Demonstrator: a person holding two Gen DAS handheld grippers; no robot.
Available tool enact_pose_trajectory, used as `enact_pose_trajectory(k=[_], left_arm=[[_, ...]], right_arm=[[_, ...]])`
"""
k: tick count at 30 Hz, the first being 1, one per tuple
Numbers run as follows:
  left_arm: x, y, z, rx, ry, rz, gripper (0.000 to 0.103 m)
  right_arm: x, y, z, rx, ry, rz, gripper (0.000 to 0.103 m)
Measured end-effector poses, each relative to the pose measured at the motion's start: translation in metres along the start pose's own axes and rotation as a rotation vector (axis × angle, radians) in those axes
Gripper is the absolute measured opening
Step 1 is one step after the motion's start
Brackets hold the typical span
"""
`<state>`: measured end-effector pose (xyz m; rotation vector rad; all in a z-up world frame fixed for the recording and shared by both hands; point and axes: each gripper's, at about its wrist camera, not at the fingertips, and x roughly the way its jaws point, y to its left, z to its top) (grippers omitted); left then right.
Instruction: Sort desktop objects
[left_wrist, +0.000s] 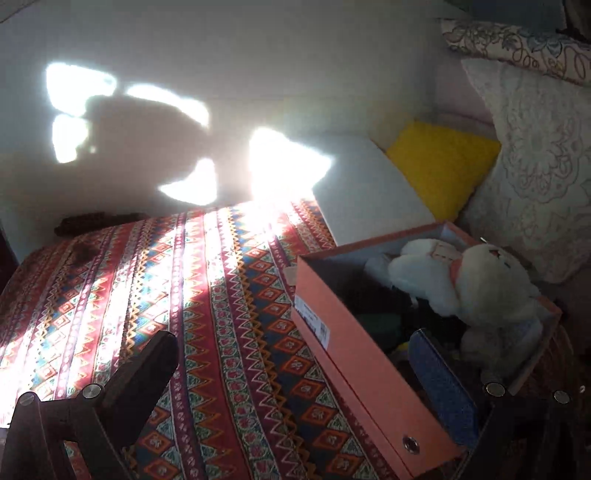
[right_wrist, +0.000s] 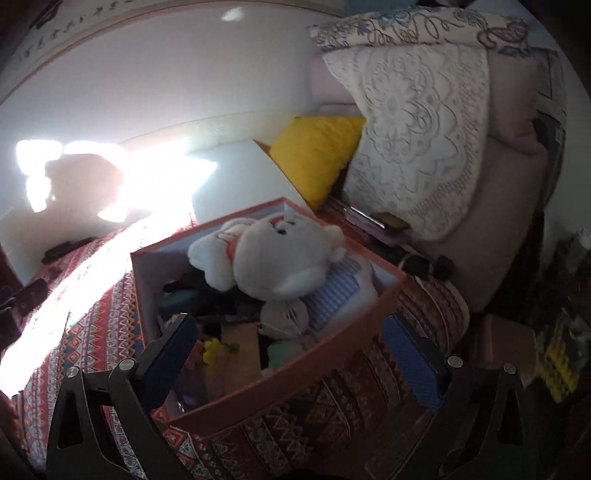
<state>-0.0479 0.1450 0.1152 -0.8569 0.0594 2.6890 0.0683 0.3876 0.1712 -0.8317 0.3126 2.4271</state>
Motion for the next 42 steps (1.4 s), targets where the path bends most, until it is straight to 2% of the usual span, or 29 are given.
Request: enact_pose_trajectory(k=[3, 9, 16, 31, 42], left_arm=[[-0.019, 0.006, -0.013, -0.020, 0.021, -0.032, 0.102], [-0.049, 0.015, -0.032, -0.003, 0.026, -0.008, 0.102], [-0.073, 0.015, -0.046, 0.011, 0.014, -0.039, 0.102], [-0.091, 0.005, -0.055, 0.060, 0.014, -0.059, 0.102], [-0.097, -0.005, -0.059, 0.102, 0.000, -0.111, 0.102]], right_arm=[[-0.006, 0.000, -0.016, -0.002, 0.020, -0.021, 0.102], [-0.031, 0.008, -0.042, 0.021, 0.025, -0.054, 0.102], [-0.049, 0.010, -0.063, 0.023, 0.043, -0.032, 0.102], [-0.062, 0.012, -0.090, 0.036, 0.027, -0.060, 0.102], [-0.060, 0.009, -0.095, 0.033, 0.035, -0.068, 0.102]])
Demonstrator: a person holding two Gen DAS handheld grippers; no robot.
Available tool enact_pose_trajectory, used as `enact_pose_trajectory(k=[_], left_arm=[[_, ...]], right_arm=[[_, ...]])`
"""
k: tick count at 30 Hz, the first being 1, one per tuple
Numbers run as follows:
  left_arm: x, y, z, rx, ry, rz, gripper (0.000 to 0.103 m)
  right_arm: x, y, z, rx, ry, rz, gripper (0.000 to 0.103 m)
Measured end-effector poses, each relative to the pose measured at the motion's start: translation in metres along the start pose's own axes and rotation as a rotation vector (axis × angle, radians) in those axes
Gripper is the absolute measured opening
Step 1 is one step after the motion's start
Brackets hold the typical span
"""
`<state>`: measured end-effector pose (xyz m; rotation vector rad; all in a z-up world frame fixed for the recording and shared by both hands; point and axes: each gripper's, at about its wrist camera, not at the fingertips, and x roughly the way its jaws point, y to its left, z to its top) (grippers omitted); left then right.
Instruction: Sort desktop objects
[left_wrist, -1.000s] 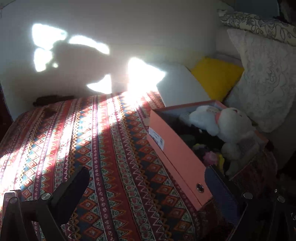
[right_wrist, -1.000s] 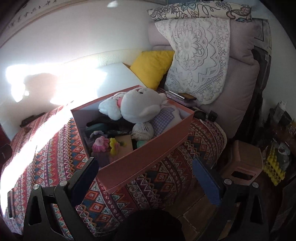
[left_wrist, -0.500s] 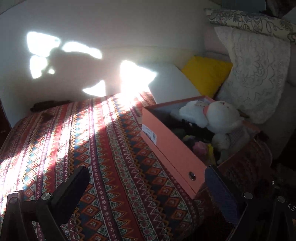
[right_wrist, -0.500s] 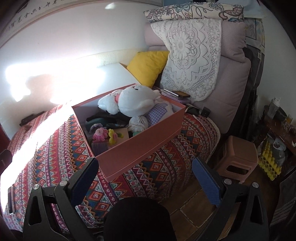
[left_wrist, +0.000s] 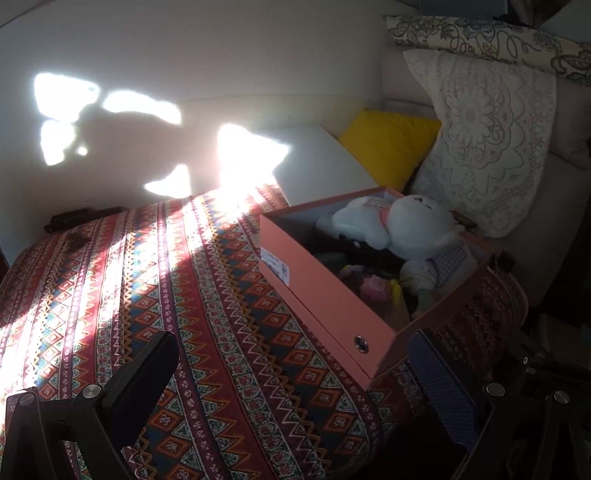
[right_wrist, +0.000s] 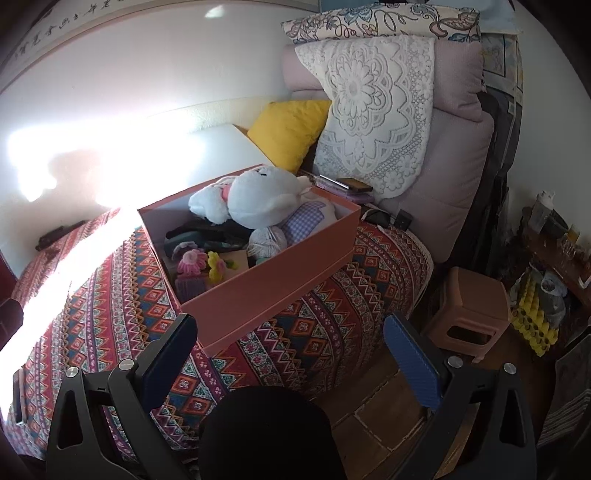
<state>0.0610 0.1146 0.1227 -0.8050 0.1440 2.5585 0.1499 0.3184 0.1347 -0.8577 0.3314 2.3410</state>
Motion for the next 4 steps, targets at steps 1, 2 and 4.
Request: enact_pose_trajectory(k=[1, 2, 4], left_arm=[[0.0002, -0.0002, -0.0003, 0.003, -0.001, -0.014, 0.102], [0.0005, 0.0002, -0.0006, 0.003, 0.000, -0.032, 0.102], [0.0023, 0.0002, -0.0016, -0.001, 0.008, -0.044, 0.102]], right_arm=[[0.0005, -0.0003, -0.0005, -0.001, 0.002, 0.000, 0.102], [0.0012, -0.0006, -0.0008, -0.001, 0.004, 0.000, 0.102], [0.0026, -0.0012, -0.0015, -0.001, 0.009, 0.002, 0.102]])
